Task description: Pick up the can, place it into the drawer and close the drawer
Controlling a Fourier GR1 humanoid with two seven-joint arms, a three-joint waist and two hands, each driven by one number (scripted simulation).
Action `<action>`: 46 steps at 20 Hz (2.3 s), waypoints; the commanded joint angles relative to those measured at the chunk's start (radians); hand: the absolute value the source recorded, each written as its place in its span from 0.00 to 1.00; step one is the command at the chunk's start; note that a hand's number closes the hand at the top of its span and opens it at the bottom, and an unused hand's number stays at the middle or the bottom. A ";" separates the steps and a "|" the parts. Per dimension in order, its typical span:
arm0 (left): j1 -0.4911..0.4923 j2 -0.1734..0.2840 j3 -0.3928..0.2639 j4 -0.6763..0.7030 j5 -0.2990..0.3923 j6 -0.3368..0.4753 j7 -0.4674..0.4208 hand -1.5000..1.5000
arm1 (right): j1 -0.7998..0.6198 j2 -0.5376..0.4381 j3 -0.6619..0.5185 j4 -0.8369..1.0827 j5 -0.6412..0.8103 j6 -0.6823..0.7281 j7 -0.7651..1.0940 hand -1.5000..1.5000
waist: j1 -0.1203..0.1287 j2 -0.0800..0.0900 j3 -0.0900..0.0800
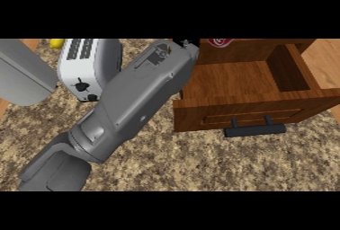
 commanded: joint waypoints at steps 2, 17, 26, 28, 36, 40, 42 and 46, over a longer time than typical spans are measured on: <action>0.033 0.000 -0.069 0.048 0.045 -0.017 -0.054 1.00 | -0.021 0.002 0.016 -0.028 0.014 -0.019 0.025 0.00 | 0.004 0.004 0.000; 0.020 0.000 -0.206 0.077 0.174 0.137 -0.091 0.00 | -0.075 -0.038 0.009 -0.001 0.005 -0.022 0.038 0.00 | -0.023 0.006 0.000; -0.012 0.000 -0.183 0.107 0.231 0.084 -0.155 0.00 | -0.133 -0.072 -0.018 -0.029 0.154 0.004 -0.064 0.00 | -0.003 0.008 0.000; 0.003 0.000 -0.196 0.057 0.258 0.129 -0.163 0.00 | -0.146 -0.088 0.004 -0.106 0.252 0.012 -0.075 0.00 | -0.008 0.008 -0.001; -0.015 0.000 -0.187 0.077 0.286 0.102 -0.259 0.00 | -0.235 -0.066 0.147 -0.203 0.447 0.029 -0.120 0.00 | 0.018 0.011 -0.002; 0.038 0.000 -0.230 0.017 0.302 0.139 -0.305 0.00 | -0.317 -0.085 0.230 -0.107 0.664 0.033 -0.172 0.00 | 0.041 0.008 -0.001; -0.016 0.000 -0.192 0.051 0.313 0.132 -0.256 0.00 | -0.298 -0.040 0.293 -0.120 0.781 0.031 -0.227 0.00 | 0.049 0.004 -0.001; -0.011 0.000 -0.186 0.056 0.324 0.110 -0.261 0.00 | -0.392 -0.076 0.402 -0.010 0.979 -0.002 -0.266 0.00 | 0.064 0.008 -0.001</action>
